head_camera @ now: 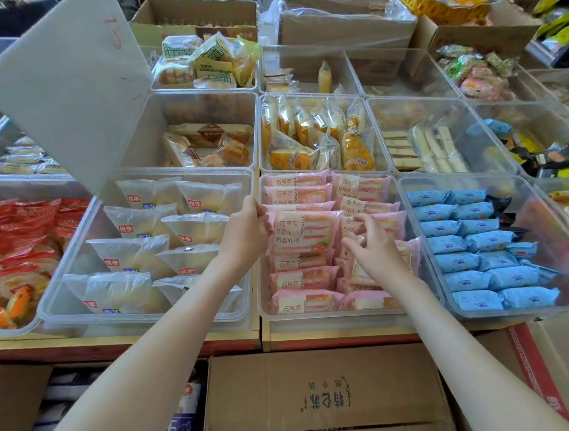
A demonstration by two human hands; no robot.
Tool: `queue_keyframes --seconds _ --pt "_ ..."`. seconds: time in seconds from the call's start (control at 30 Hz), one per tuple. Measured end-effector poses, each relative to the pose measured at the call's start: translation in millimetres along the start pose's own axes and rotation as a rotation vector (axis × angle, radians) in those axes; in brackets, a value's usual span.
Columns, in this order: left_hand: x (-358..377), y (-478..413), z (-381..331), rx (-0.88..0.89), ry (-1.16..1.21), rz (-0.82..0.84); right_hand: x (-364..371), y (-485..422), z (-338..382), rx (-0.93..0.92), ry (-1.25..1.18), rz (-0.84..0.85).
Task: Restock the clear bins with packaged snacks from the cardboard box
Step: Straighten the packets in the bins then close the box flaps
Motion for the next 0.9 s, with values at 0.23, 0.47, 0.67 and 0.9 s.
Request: queue_keyframes --seconds 0.23,0.47,0.67,0.9 --pt "0 -1 -8 0.035 -0.174 0.02 8 -21 9 0.058 -0.054 0.049" --pt "2 -9 -2 0.101 -0.484 -0.068 16 -27 1 0.114 -0.087 0.001" --pt "-1 -11 -10 0.143 -0.616 -0.012 21 -37 -8 0.128 0.017 -0.05" --pt "6 -10 -10 0.158 -0.786 -0.011 22 -41 2 0.053 0.259 -0.105"
Point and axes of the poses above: each hand's wrist, its own y-axis away from the middle knuckle, its own x-axis out of the palm, z = x × y, the point moved 1 cm from there along -y, towards the middle knuckle, and after that the axes turned 3 degrees about -z, right-handed, at the moved point
